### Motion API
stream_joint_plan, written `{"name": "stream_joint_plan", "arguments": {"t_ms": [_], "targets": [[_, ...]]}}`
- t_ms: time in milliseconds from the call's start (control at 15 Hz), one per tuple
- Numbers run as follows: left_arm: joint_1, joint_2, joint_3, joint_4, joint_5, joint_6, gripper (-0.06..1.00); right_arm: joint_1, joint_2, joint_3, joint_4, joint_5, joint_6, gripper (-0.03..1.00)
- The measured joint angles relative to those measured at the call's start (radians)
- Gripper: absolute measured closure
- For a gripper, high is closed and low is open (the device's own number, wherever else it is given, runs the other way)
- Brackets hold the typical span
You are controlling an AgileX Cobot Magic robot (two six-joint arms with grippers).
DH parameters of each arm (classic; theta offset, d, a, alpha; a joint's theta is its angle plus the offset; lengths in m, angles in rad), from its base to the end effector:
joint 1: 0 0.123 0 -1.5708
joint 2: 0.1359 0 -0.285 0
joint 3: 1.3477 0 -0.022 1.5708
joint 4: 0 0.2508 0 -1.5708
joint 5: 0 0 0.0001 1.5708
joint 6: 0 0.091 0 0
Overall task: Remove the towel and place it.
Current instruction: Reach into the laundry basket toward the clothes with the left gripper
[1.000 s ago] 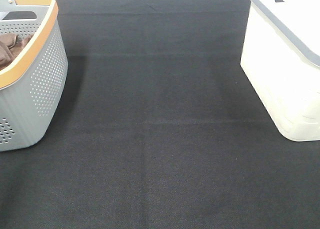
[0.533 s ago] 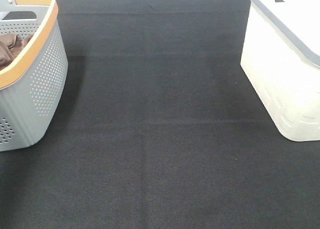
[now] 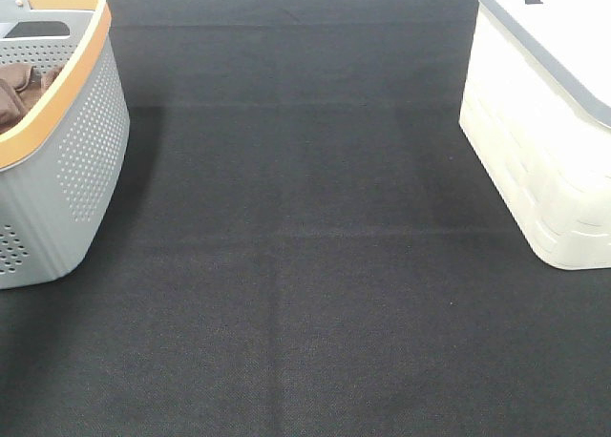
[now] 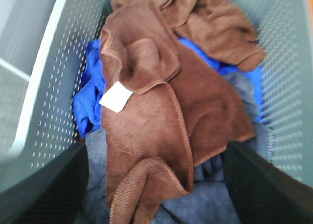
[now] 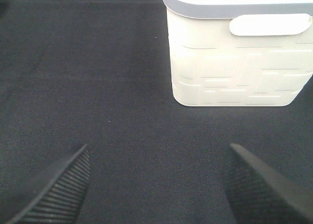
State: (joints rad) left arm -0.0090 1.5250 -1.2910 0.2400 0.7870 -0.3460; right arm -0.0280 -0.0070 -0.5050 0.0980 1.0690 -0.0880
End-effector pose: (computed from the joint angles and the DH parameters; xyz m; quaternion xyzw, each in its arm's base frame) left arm 0.3314 0.0124 0.3205 -0.1052 0.9385 0.0504 0.3249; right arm -0.0068 0.0080 0.2783 -0.0279 0.8508 0.0185 0.5244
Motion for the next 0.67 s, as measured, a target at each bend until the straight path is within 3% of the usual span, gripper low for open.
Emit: {"name": "stream_joint_plan", "arguments": {"t_ms": [400, 667], "targets": [[0.000, 0.252, -0.306, 0.103, 0.274, -0.061, 0.21, 0.000, 0.000, 0.000, 0.000, 0.000, 0.000, 0.25], [0.004, 0.322, -0.369, 0.160, 0.318, -0.091, 0.21, 0.000, 0.000, 0.000, 0.000, 0.000, 0.000, 0.25]]}}
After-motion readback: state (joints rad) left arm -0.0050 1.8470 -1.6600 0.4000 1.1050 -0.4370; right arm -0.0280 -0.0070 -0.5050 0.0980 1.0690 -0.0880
